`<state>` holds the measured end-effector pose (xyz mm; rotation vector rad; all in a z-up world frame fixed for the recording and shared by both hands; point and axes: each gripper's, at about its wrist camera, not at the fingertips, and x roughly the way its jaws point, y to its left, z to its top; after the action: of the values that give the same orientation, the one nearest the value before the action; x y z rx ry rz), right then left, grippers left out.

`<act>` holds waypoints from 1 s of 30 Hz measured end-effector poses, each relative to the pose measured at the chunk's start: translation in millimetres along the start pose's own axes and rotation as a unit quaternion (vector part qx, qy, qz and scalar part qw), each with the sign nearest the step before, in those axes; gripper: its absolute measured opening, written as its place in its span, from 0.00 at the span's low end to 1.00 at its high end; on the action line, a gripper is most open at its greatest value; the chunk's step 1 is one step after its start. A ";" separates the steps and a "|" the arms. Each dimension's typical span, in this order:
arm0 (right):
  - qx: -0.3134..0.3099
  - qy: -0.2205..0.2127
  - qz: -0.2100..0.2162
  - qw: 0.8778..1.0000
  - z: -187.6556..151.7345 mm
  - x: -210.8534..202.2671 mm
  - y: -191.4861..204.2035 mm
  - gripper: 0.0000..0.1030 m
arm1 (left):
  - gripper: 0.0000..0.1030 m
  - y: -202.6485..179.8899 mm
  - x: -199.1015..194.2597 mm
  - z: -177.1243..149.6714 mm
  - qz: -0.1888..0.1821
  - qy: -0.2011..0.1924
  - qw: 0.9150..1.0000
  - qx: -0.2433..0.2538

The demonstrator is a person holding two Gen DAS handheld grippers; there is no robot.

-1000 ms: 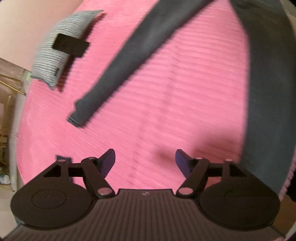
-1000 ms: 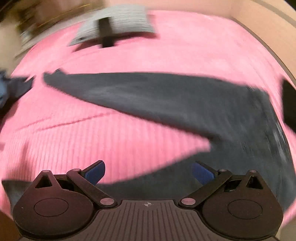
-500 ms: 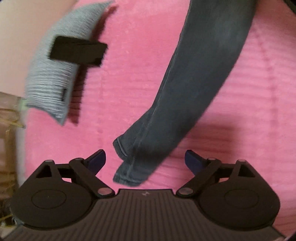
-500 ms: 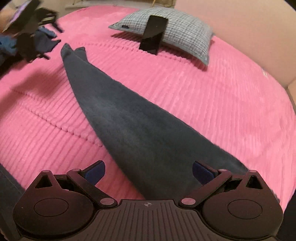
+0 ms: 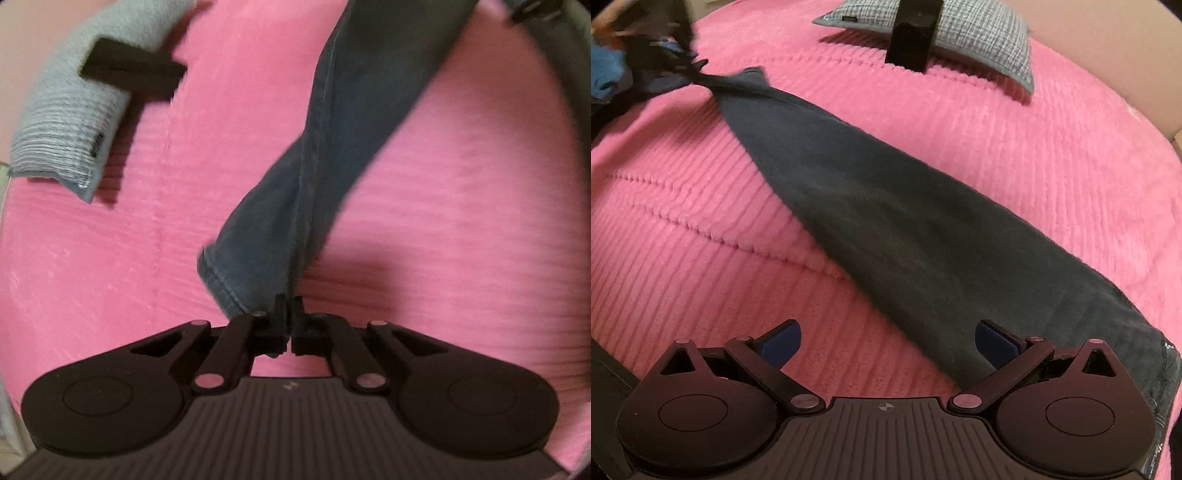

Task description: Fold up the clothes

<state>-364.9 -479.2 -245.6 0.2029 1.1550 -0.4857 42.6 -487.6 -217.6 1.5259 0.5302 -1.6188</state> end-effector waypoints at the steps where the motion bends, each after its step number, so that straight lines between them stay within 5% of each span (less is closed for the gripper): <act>1: 0.011 -0.001 -0.001 1.000 1.6 -2.7 -2.6 1.00 | 0.00 -8.9 -22.7 -2.9 -0.013 -0.010 1.000 -0.013; 6: 0.062 -0.019 -0.017 0.998 8.1 -24.1 -19.5 1.00 | 0.00 -29.9 -136.9 -9.9 -0.113 -0.067 0.987 -0.092; 9: 0.088 -0.047 -0.042 0.994 9.5 -41.9 -32.6 1.00 | 0.00 -14.7 -168.4 -4.8 -0.095 -0.076 0.986 -0.113; 14: 0.108 -0.053 -0.059 0.991 -0.2 -47.8 -44.9 1.00 | 0.03 -4.2 -88.9 15.3 0.032 -0.012 0.994 -0.101; 16: 0.107 -0.048 -0.063 0.991 -5.9 -47.7 -45.9 1.00 | 0.07 -13.6 -41.6 16.9 0.128 0.038 0.987 -0.084; 19: 0.109 -0.032 -0.060 0.992 -21.1 -44.4 -42.7 1.00 | 0.16 -39.1 5.2 6.7 0.185 0.072 0.979 -0.054; 22: 0.116 -0.014 -0.052 0.992 -35.3 -36.7 -36.6 1.00 | 0.32 -81.9 26.0 0.2 0.160 0.054 0.986 -0.001; 24: 0.123 -0.001 -0.046 0.991 -43.9 -29.6 -31.4 1.00 | 0.32 -110.6 39.7 -4.2 0.142 0.041 0.988 0.035; 30: 0.112 0.012 -0.029 0.993 -47.7 -7.7 -15.1 1.00 | 0.31 -147.0 109.5 -15.9 0.162 0.055 0.975 0.141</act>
<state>-413.8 -471.5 -256.3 0.3715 1.1303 -0.6660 -55.0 -422.3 -359.2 1.8123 0.0986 -1.4041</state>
